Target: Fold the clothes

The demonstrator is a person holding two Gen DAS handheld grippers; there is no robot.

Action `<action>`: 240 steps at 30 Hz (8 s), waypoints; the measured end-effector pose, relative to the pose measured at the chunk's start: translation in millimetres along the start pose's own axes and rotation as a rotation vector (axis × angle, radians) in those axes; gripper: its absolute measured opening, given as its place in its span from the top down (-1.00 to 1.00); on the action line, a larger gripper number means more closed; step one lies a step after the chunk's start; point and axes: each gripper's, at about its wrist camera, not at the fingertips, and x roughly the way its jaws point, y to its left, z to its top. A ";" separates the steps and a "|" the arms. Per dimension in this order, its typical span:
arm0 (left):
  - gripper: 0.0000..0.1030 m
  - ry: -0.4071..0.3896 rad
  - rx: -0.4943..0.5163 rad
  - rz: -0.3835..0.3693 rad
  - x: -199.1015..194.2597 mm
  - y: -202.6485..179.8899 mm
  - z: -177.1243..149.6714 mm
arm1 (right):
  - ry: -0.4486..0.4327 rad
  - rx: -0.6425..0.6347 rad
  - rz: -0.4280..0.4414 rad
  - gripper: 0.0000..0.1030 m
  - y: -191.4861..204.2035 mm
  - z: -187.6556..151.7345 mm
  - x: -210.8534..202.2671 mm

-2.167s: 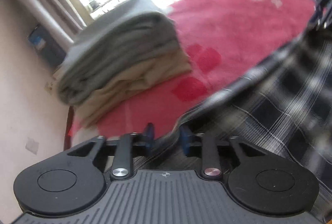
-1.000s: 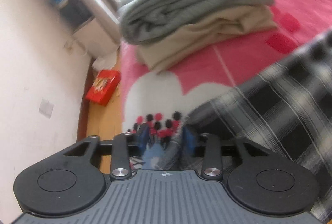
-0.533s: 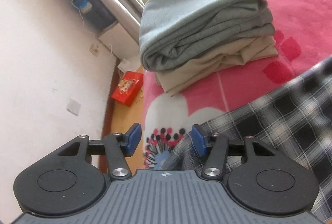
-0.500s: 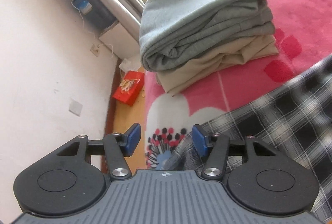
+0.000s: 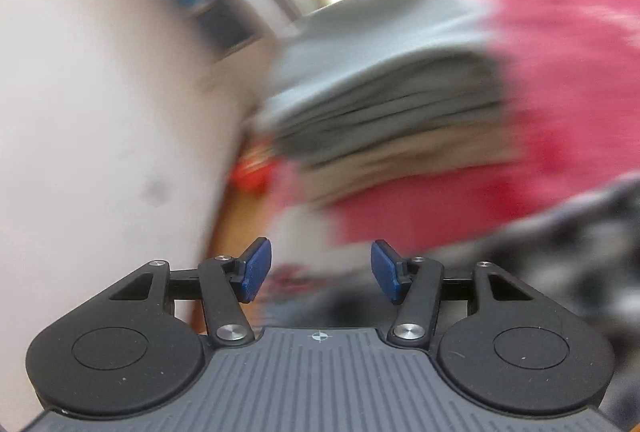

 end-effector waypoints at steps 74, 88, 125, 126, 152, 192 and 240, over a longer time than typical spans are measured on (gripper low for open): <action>-0.43 0.058 0.239 -0.729 -98.1 -201.3 -27.4 | 0.035 0.323 0.005 0.22 -57.6 70.5 127.1; -0.17 -0.119 0.585 -0.683 -118.9 -244.5 -65.5 | 0.006 1.602 0.154 0.11 -121.0 -189.9 -12.3; 0.61 -0.167 0.663 -0.544 -97.1 -250.2 -91.4 | -0.117 1.170 -0.185 0.97 -131.5 -95.1 -0.5; 0.99 -0.162 0.648 -0.553 -95.8 -249.4 -89.4 | -0.111 1.168 -0.188 0.97 -131.5 -95.7 -0.2; 0.95 0.280 0.572 -0.967 -58.7 -207.8 -78.1 | 0.204 0.875 -0.402 0.54 -118.1 -120.4 43.0; 0.08 0.250 -0.051 -0.761 -142.6 -116.4 -119.3 | -0.150 -0.022 0.428 0.62 48.9 85.1 39.2; 0.92 0.348 -1.136 -0.524 -103.5 188.8 -348.9 | 0.049 -0.496 0.600 0.96 376.7 -97.8 -59.3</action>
